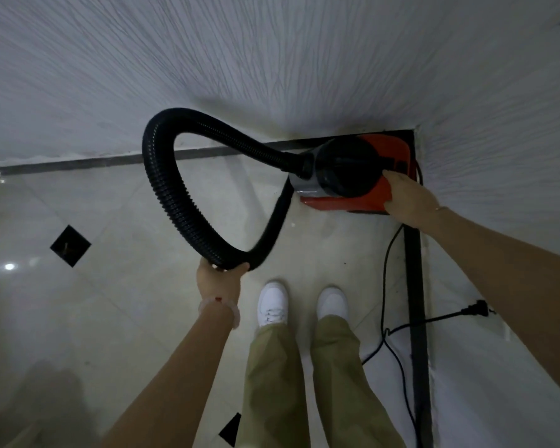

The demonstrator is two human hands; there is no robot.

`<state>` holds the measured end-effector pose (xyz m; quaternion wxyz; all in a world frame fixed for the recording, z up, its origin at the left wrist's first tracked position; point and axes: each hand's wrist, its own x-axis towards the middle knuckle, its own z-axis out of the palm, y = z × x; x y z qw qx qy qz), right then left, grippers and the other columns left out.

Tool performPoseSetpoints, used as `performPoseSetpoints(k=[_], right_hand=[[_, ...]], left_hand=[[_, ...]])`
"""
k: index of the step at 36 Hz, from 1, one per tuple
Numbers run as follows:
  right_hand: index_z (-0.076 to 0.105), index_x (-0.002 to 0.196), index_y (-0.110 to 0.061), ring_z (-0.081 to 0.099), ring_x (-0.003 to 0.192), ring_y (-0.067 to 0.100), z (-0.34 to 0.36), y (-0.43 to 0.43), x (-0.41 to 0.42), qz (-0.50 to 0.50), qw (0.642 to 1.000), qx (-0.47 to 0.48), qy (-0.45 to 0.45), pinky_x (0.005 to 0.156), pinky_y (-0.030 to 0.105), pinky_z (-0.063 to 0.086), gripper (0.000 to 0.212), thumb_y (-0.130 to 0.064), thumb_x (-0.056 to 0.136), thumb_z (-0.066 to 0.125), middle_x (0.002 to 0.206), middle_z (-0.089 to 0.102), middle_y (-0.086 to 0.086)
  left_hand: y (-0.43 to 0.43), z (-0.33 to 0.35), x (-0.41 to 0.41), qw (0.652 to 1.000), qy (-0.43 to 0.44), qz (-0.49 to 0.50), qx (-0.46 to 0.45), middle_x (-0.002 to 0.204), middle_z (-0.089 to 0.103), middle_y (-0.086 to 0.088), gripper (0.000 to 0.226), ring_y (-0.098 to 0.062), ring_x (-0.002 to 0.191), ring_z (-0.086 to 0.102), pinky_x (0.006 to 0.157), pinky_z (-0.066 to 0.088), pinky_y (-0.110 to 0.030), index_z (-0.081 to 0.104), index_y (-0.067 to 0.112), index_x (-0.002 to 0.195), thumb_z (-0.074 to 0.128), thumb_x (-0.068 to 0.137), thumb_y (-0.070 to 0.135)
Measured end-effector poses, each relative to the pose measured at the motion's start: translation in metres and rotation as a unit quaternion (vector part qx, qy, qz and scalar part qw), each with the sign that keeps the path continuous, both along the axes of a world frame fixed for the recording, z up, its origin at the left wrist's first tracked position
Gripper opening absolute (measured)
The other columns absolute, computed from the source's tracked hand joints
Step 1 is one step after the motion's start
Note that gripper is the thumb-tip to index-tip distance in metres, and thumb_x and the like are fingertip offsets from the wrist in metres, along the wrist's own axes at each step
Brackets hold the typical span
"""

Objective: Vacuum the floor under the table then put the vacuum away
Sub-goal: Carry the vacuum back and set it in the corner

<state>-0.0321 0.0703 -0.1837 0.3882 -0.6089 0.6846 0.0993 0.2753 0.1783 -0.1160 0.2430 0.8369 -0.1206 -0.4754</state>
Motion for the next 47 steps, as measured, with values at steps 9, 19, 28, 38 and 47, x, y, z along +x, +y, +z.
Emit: performPoseSetpoints(k=[9, 19, 28, 38, 47], right_hand=[[0.040, 0.139, 0.001, 0.051, 0.117, 0.034, 0.011, 0.077, -0.021, -0.126, 0.991, 0.005, -0.038, 0.099, 0.027, 0.037, 0.044, -0.002, 0.095, 0.044, 0.132, 0.052, 0.023], [0.063, 0.115, -0.005, 0.054, 0.095, 0.015, 0.029, 0.187, -0.013, -0.438, 0.890, -0.029, -0.127, 0.077, 0.013, 0.043, 0.024, -0.010, 0.093, 0.055, 0.108, 0.063, 0.010], [0.064, 0.112, -0.003, 0.054, 0.096, 0.017, 0.033, 0.266, -0.019, -0.607, 0.778, -0.047, -0.156, 0.088, 0.023, 0.045, 0.023, -0.006, 0.090, 0.058, 0.108, 0.063, 0.013], [0.048, 0.133, -0.010, 0.052, 0.102, 0.016, 0.009, 0.295, -0.021, -0.736, 0.632, -0.029, -0.241, 0.098, 0.033, 0.046, 0.044, -0.018, 0.091, 0.059, 0.119, 0.055, 0.008], [0.056, 0.117, -0.015, 0.057, 0.100, 0.013, -0.017, 0.279, -0.037, -0.764, 0.528, -0.135, -0.345, 0.092, 0.024, 0.046, 0.027, -0.025, 0.092, 0.057, 0.110, 0.061, 0.004]], left_hand=[[0.026, 0.003, 0.007, 0.988, 0.068, -0.127, 0.051, 0.086, 0.065, 0.001, 0.023, -0.020, 0.088, 0.061, 0.083, 0.046, -0.031, 0.060, 0.015, 0.095, 0.075, 0.078, 0.009], [0.051, -0.001, -0.006, 0.967, 0.172, -0.167, 0.081, 0.117, 0.060, -0.012, 0.031, -0.021, 0.107, 0.058, 0.093, 0.049, -0.036, 0.057, 0.004, 0.119, 0.064, 0.089, 0.005], [0.073, 0.016, -0.051, 0.905, 0.209, -0.329, 0.170, 0.086, 0.060, -0.009, 0.009, -0.018, 0.076, 0.057, 0.065, 0.051, -0.022, 0.056, 0.005, 0.104, 0.050, 0.097, 0.007], [0.081, -0.008, -0.129, 0.766, 0.152, -0.624, 0.033, 0.097, 0.061, -0.004, 0.017, -0.017, 0.088, 0.059, 0.086, 0.050, -0.035, 0.056, 0.031, 0.087, 0.055, 0.094, 0.016], [0.056, -0.068, -0.187, 0.675, 0.105, -0.724, -0.095, 0.101, 0.062, 0.003, 0.013, -0.009, 0.093, 0.058, 0.080, 0.047, -0.018, 0.063, 0.017, 0.104, 0.053, 0.096, 0.017]])
